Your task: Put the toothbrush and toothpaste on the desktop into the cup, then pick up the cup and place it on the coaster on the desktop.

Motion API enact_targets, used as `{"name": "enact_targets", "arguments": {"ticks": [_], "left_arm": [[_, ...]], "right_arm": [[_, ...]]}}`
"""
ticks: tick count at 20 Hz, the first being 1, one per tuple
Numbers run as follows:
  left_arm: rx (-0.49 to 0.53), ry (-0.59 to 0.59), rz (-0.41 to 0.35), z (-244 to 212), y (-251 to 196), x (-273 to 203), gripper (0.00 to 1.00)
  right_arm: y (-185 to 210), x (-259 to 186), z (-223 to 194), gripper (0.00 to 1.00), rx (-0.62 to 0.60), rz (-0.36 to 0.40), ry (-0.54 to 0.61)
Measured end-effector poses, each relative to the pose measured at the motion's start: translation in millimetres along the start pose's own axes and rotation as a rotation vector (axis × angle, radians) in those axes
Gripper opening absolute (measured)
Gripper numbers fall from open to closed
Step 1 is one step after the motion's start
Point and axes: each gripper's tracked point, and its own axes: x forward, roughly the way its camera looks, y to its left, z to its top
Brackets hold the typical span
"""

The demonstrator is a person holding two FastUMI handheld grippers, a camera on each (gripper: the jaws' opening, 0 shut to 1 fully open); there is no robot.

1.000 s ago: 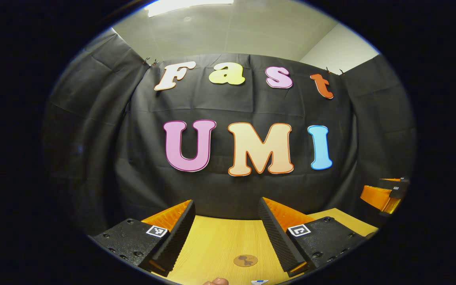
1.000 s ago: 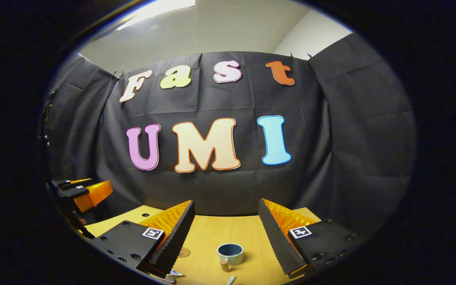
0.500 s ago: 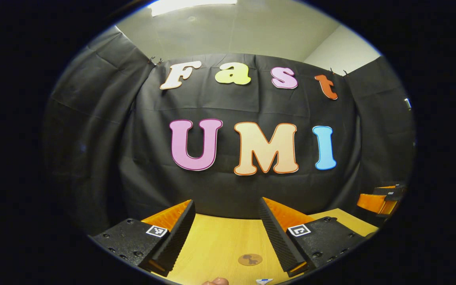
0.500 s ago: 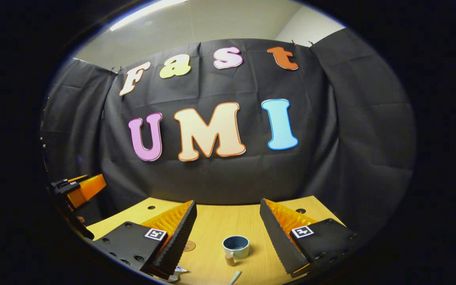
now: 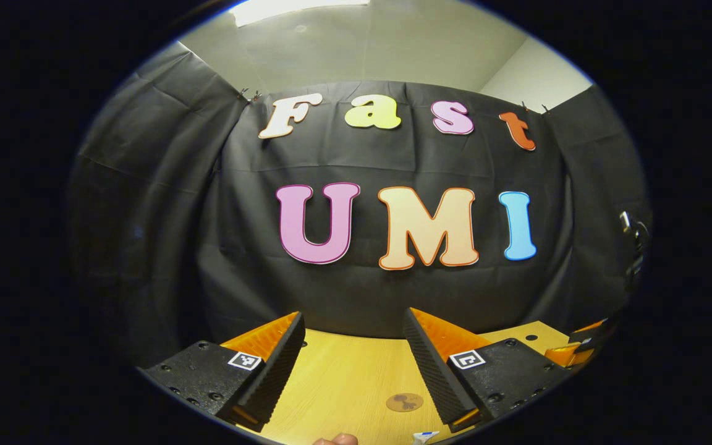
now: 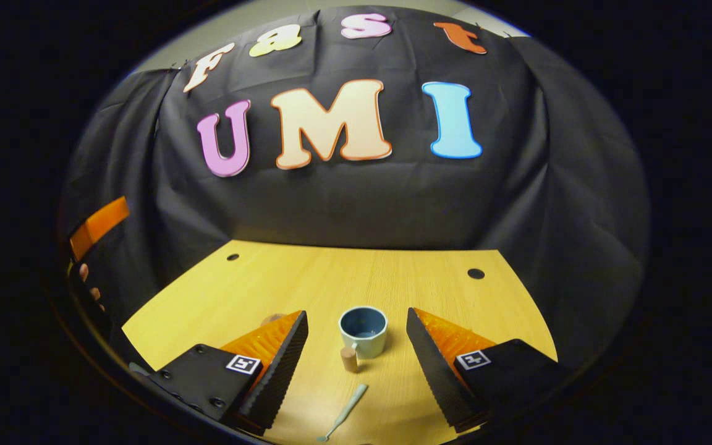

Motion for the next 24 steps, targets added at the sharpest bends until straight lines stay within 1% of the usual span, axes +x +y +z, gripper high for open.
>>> {"name": "enact_targets", "arguments": {"ticks": [1,2,3,5,7,8,9,12,13,14,15,16,18,24], "left_arm": [[0.0,0.005,0.006,-0.8,2.1,-0.3,0.94],[0.002,0.007,0.013,-1.7,5.4,-1.6,0.94],[0.006,0.007,0.02,-0.6,8.0,-2.1,0.94],[0.013,0.009,0.033,-0.3,13.5,-3.2,0.94],[0.013,0.013,0.044,-2.8,17.8,-4.8,0.94],[0.011,0.02,0.047,-4.8,18.3,-5.7,0.94],[0.013,0.025,0.052,-6.5,19.9,-6.8,0.94],[0.027,0.034,0.074,-8.9,27.3,-10.2,0.94],[0.03,0.036,0.08,-9.6,29.2,-11.1,0.94],[0.032,0.041,0.088,-12.5,30.6,-12.5,0.94],[0.033,0.047,0.094,-14.5,31.7,-13.4,0.94],[0.031,0.055,0.1,-17.2,33.0,-14.8,0.94],[0.031,0.067,0.107,-21.0,33.6,-18.1,0.94],[0.041,0.095,0.116,-31.4,36.1,-23.1,0.94]], "right_arm": [[0.0,2.8,-7.4,0.99,-0.016,0.001,0.02],[0.8,6.6,-16.8,0.96,-0.031,0.004,0.042],[1.8,10.4,-24.5,0.99,-0.044,0.008,0.068],[3.2,19.0,-44.9,0.99,-0.071,0.014,0.129],[2.4,27.5,-68.7,0.99,-0.096,0.019,0.208],[-0.5,28.9,-81.5,0.96,-0.102,0.014,0.248],[-1.3,29.2,-92.1,0.99,-0.101,0.015,0.29],[-2.9,33.4,-132.8,0.99,-0.08,0.016,0.409],[-5.0,33.7,-144.6,0.99,-0.077,0.009,0.452],[-7.2,35.5,-156.1,0.96,-0.076,0.003,0.486],[-8.3,38.2,-163.0,1.0,-0.071,-0.004,0.511],[-9.8,39.6,-168.5,1.0,-0.066,-0.008,0.53],[-12.6,42.3,-177.0,0.96,-0.059,-0.015,0.569],[-12.9,45.3,-205.3,0.96,-0.06,-0.024,0.676]]}}
